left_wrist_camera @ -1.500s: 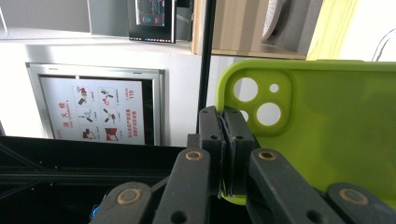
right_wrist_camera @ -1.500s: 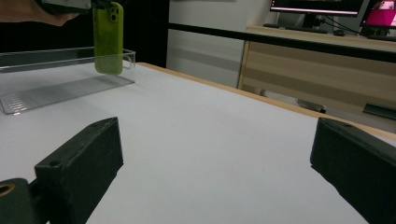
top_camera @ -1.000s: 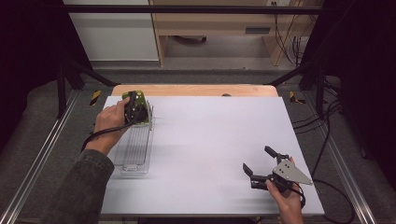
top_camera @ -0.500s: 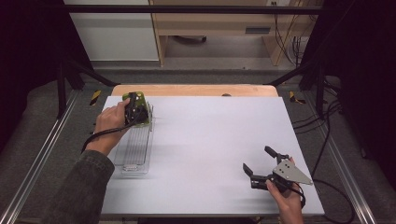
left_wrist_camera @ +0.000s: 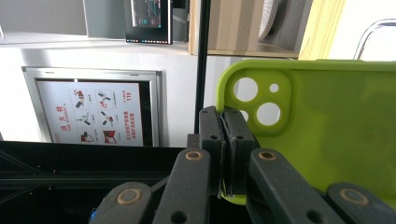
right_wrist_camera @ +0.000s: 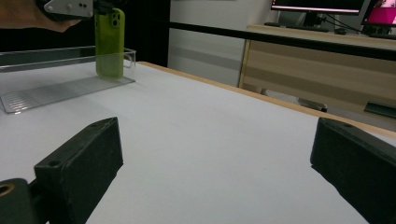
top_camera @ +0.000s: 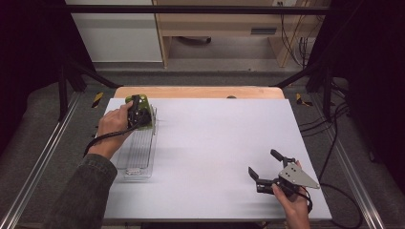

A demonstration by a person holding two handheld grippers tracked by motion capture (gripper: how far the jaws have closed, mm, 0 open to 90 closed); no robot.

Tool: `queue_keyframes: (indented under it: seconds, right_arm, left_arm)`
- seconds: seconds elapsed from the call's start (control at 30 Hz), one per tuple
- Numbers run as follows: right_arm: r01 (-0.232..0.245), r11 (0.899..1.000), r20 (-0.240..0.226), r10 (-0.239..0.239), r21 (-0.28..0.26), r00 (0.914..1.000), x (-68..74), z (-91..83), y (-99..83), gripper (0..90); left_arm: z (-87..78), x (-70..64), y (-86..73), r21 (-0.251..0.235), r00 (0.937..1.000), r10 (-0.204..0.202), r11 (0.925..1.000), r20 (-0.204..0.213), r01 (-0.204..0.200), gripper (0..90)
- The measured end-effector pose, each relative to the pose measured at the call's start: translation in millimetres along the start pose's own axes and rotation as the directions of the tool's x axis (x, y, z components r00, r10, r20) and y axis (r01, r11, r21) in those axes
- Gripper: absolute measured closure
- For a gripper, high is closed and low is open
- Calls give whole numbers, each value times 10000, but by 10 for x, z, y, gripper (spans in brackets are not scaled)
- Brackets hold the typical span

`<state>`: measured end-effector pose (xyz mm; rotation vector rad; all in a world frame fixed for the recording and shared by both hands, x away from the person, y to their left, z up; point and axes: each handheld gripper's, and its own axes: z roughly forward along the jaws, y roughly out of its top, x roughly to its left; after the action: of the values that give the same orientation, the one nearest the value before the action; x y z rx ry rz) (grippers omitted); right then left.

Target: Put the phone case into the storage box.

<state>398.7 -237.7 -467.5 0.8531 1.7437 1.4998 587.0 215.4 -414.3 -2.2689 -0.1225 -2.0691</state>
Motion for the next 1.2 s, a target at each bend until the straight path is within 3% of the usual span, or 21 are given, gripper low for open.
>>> queue_keyframes:
  seconds: [1.2]
  right_arm:
    - [-13, 10000, -17, 13, 93, 10000, 4, 13, -13, 25]
  left_arm:
    - [72, 15, -33, -233, 9996, -150, 9996, 254, 155, 860]
